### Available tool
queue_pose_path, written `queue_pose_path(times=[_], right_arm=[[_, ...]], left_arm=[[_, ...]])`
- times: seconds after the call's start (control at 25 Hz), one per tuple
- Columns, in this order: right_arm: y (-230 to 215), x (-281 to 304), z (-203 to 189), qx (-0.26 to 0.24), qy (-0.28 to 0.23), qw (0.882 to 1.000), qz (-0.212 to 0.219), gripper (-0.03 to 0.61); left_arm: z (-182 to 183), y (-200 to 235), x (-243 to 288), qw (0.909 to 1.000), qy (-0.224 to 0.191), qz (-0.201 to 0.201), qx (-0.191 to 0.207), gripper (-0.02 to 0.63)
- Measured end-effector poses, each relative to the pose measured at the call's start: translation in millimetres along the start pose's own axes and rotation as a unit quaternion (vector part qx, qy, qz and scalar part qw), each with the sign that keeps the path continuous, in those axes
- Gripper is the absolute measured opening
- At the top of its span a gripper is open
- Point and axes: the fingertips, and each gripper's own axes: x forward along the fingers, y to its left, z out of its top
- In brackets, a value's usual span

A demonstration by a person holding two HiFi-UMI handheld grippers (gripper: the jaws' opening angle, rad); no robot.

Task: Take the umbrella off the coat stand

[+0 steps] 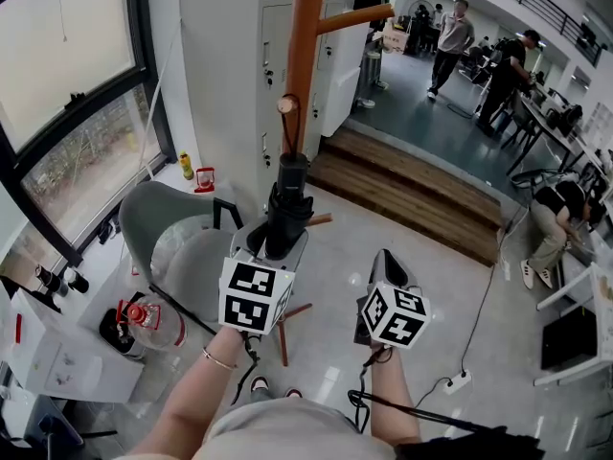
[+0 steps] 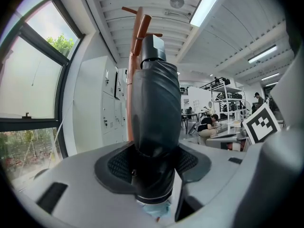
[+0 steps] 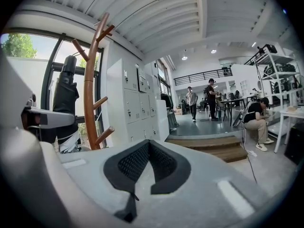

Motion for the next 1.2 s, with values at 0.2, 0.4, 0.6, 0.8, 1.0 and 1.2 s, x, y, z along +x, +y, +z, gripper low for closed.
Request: queue_pose_path(times=[0.2,0.4,0.6,0.8,1.0,1.2], right_arm=[[1.9,-4.4,4.5,-0.002,-0.002,1.0,0.006,0.005],[4.4,-10.3,6.8,-0.001,-0.007,1.0,0.013,0.005],[7.5,-17.0,7.0,0.001,-0.006,1.0,0.021,0.005],[12.8,-20.8,0.1,0.006,-0.004,1.0,0.03,0.005],[14.3,-24.8,-3.5,0.008,-0.003,0.999,0.034,0.005],[4.1,-30.3,-5.3,0.011,-0.006,1.0,0.024,0.005]], left_arm=[[8.5,-3.3,-8.8,1.0,-0.007,0.005,0.003,0.221],[16.6,-4.9,-20.2,0.9997,-0.018,0.015,0.003,0.221],[26.6,-8.6,-33.9,0.9993,-0.03,0.023,0.005,0.221],[31.1,-13.5,-49.4,0.9987,-0.04,0.03,0.011,0.221],[37.6,-22.0,-58.5,0.9983,-0.048,0.027,0.018,0.221],[35.9,-35.3,-55.6,0.9986,-0.05,0.011,0.016,0.221]])
